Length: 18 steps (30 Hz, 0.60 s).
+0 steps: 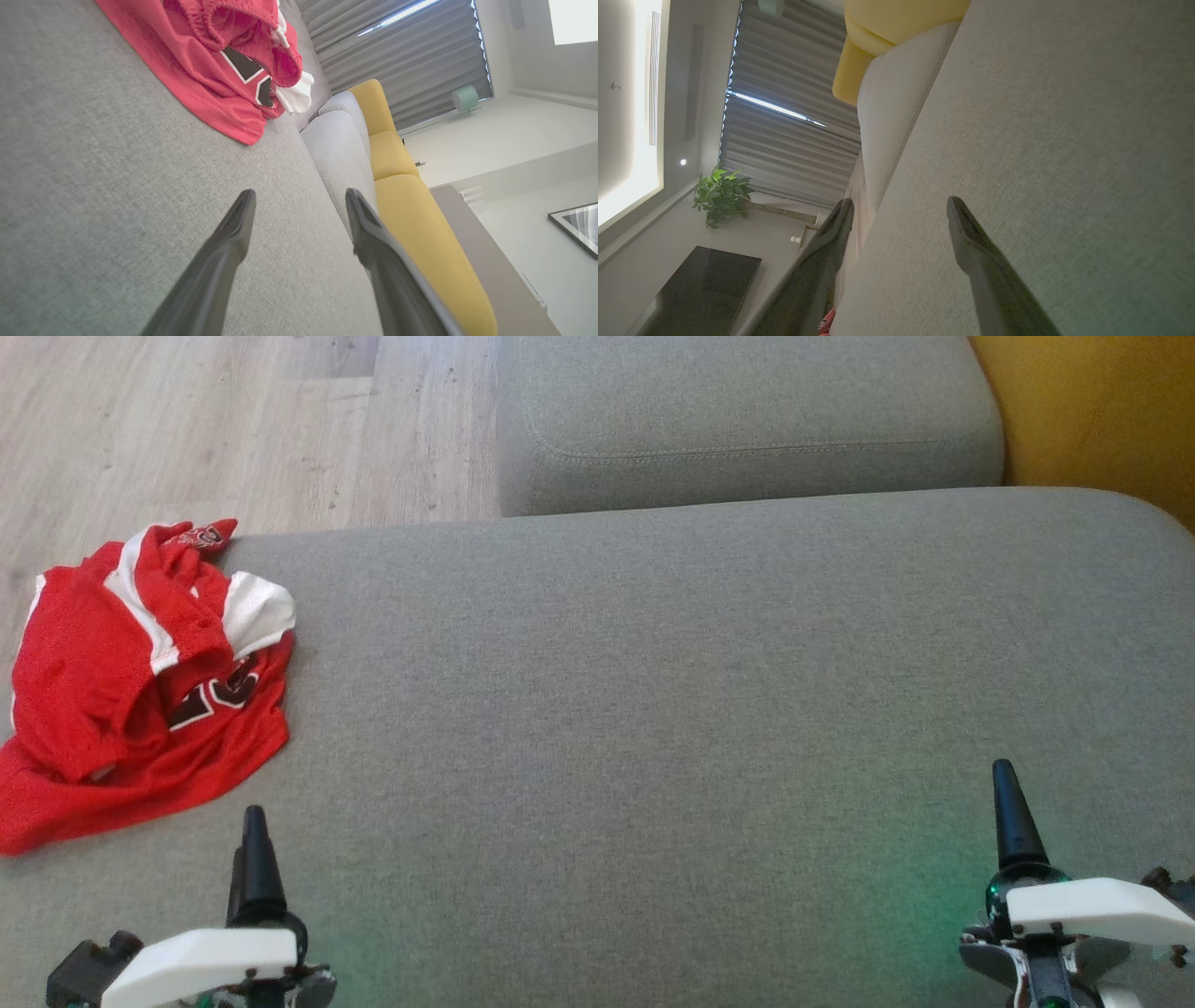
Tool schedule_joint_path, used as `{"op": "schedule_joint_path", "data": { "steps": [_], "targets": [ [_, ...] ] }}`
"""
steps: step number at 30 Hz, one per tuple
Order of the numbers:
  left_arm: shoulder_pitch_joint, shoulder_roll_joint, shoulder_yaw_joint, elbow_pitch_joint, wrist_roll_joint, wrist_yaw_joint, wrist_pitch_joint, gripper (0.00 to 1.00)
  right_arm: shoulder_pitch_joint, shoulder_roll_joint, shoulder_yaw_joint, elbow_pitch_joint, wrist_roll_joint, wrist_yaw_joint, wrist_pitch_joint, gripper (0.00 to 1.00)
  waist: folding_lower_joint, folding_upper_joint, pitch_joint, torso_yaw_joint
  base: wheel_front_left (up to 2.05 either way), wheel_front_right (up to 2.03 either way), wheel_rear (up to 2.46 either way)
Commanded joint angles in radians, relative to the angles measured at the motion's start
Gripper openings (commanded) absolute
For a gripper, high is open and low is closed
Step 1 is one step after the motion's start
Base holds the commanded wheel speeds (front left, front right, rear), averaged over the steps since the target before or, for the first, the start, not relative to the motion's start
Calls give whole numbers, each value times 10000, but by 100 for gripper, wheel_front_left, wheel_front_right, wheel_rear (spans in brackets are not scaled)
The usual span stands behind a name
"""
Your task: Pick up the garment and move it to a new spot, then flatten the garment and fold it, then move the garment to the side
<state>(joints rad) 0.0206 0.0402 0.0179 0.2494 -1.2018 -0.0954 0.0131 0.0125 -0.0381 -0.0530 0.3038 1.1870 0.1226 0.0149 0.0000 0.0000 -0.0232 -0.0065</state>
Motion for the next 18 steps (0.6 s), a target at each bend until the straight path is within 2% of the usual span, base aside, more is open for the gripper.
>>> {"op": "schedule_joint_path", "data": {
  "steps": [1,18],
  "targets": [
    [-265,55,-1,-457,381,29,-150,100,-307,-51,119,-431,-381,25,-182,100,0,0,-8,0,0,0,0],
    [-133,63,-315,-806,2629,342,-623,100,-237,-64,497,-690,-2545,36,-653,100,0,0,-154,-29,0,0,0]
  ]
}}
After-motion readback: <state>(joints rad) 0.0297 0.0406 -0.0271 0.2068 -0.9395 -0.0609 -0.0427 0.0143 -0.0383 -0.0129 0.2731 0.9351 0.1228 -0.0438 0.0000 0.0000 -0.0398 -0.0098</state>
